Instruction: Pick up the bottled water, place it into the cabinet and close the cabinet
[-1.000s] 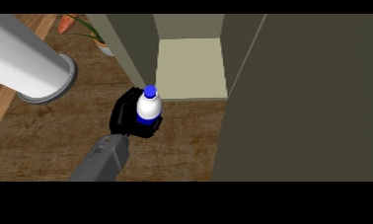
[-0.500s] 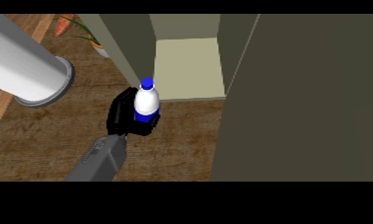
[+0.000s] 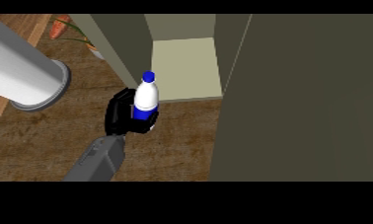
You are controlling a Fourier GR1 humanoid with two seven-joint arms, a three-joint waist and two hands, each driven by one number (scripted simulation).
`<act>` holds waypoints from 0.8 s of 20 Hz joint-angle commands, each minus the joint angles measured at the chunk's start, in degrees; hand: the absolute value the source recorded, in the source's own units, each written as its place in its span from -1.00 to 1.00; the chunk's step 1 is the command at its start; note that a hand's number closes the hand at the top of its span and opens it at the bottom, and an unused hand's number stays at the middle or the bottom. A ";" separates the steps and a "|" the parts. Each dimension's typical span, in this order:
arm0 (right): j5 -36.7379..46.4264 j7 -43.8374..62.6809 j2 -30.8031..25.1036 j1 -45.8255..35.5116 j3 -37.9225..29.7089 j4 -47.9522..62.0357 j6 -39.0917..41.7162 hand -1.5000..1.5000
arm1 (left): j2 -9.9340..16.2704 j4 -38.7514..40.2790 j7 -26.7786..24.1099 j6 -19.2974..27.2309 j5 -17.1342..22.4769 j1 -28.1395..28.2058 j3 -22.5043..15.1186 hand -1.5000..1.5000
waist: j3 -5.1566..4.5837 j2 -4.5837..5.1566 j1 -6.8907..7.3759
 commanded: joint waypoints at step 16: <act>-13.00 -0.05 -5.56 -2.20 -7.57 4.01 5.63 -1.00 | -5.59 -1.75 6.30 20.60 -2.59 -14.18 -4.56 1.00 | -0.64 1.26 -5.29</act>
